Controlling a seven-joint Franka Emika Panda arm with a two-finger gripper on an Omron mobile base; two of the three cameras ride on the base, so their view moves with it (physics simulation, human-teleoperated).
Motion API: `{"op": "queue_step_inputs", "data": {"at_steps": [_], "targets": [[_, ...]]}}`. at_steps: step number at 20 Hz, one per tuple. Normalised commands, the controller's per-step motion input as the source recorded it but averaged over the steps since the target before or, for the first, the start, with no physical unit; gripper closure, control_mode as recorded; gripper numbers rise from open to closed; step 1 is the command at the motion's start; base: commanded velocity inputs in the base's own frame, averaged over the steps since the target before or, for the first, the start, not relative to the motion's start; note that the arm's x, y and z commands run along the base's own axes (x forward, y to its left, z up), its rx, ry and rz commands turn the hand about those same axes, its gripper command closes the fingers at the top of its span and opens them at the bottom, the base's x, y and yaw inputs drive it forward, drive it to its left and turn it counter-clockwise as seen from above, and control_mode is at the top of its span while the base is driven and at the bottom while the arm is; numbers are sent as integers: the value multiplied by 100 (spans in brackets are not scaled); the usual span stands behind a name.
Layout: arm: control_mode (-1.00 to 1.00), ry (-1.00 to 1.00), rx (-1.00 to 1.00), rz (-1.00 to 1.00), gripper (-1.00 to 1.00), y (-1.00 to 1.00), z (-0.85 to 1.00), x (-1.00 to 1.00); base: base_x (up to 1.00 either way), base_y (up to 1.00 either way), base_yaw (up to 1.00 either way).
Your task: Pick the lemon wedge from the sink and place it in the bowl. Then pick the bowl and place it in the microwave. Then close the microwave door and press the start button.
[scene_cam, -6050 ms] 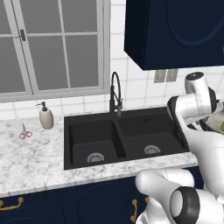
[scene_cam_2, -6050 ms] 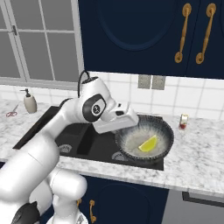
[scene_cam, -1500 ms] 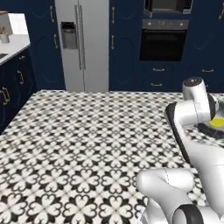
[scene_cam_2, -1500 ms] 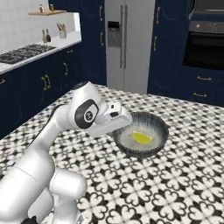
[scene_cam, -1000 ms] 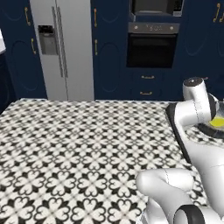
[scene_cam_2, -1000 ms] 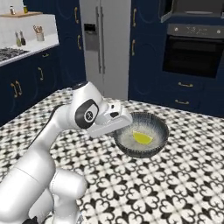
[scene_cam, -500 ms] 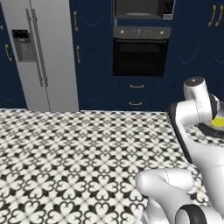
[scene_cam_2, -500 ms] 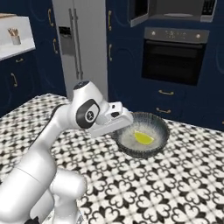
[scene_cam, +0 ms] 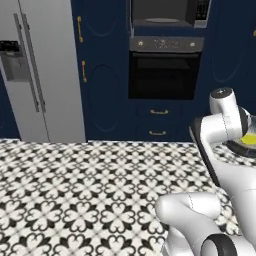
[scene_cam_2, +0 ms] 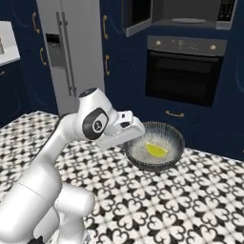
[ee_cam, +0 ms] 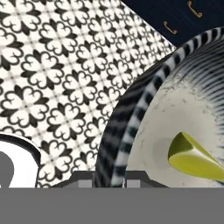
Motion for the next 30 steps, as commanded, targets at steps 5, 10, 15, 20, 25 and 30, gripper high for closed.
{"op": "queue_step_inputs", "data": {"at_steps": [5,10,15,20,25,30], "targets": [[100,0,0,0,100,0,0,0,100,-10,0],[100,0,0,0,100,0,0,0,100,0,0],[100,0,0,0,100,0,0,0,100,0,-1],[100,0,0,0,100,0,0,0,100,2,-4],[100,0,0,0,100,0,0,0,100,27,-9],[100,0,0,0,100,0,0,0,92,18,-8]]}}
